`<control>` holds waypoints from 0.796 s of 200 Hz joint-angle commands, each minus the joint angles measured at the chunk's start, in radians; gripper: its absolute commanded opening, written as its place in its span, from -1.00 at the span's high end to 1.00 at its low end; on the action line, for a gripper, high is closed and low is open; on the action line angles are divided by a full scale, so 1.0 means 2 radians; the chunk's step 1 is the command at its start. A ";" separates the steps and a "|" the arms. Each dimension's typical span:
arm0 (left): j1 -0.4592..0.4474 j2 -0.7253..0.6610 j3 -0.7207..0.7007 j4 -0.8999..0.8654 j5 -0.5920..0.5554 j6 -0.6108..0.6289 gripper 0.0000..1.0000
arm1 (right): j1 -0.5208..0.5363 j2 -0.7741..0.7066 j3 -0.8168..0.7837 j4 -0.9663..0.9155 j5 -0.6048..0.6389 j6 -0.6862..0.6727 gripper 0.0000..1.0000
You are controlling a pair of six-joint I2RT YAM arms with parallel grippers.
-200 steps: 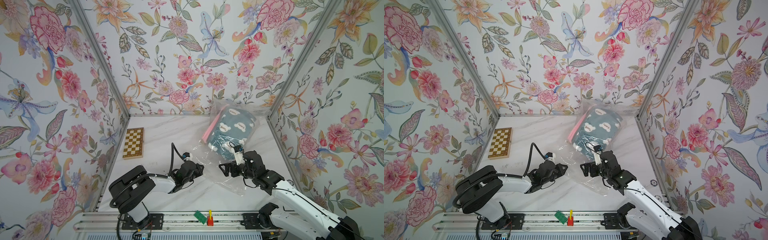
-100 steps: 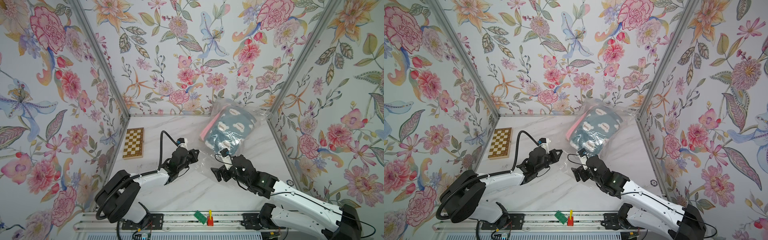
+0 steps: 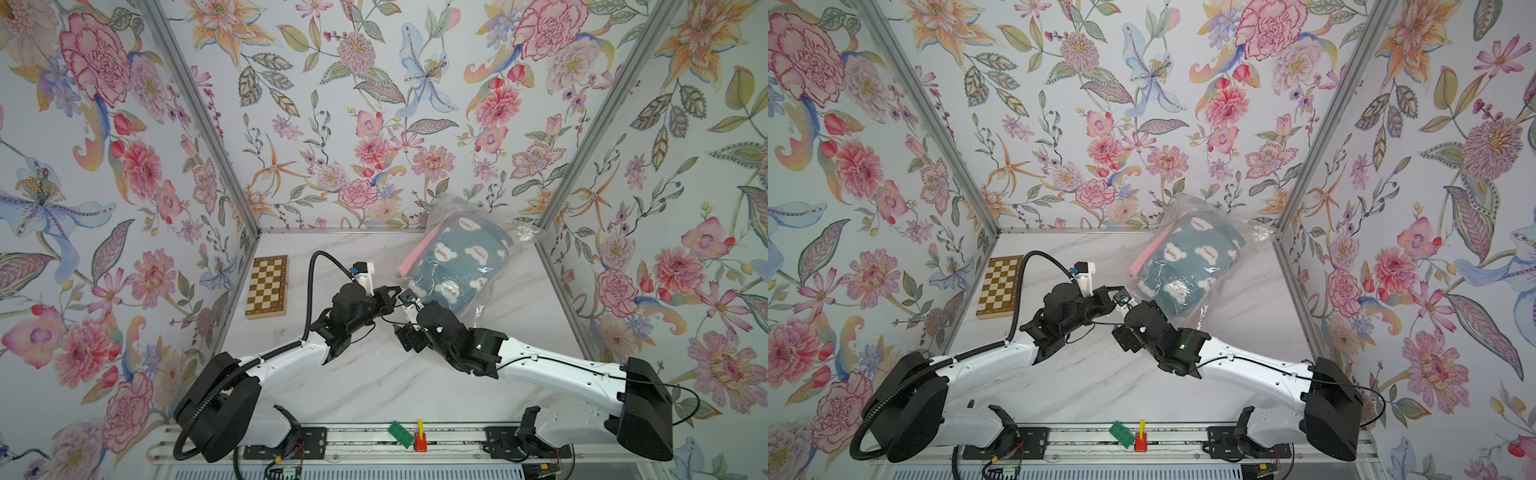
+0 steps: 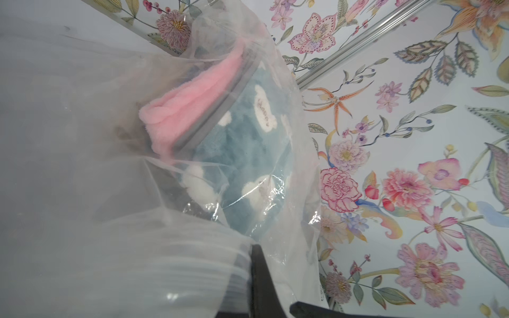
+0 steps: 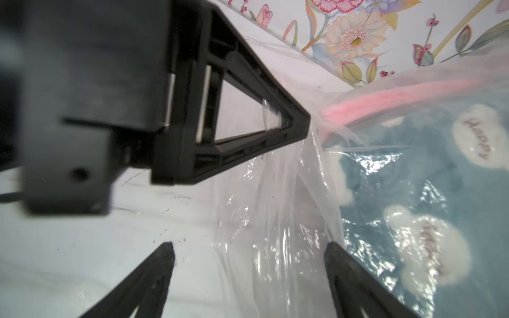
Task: Take the blanket out of the vacuum bag
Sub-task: Open the vacuum bag at the center of the board.
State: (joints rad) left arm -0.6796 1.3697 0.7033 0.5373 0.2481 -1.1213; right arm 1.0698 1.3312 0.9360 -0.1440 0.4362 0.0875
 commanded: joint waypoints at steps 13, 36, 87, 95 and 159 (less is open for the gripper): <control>0.002 0.001 -0.014 0.077 0.059 -0.066 1.00 | 0.008 0.009 0.013 -0.014 0.102 0.020 -0.69; 0.002 0.010 -0.013 0.104 0.077 -0.086 1.00 | 0.007 0.014 0.011 -0.022 0.134 0.023 -0.68; 0.002 -0.006 -0.004 0.058 0.057 -0.059 1.00 | -0.009 0.007 -0.005 -0.021 0.129 0.022 -0.27; 0.002 -0.010 -0.003 0.045 0.050 -0.051 1.00 | -0.014 0.005 -0.006 -0.020 0.123 0.020 -0.15; 0.002 -0.055 -0.007 -0.030 -0.003 0.012 0.54 | -0.027 -0.012 -0.010 0.000 0.083 -0.003 1.00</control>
State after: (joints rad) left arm -0.6800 1.3174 0.6876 0.5343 0.3054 -1.1675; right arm 1.0340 1.3350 0.9325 -0.1551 0.6125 0.0925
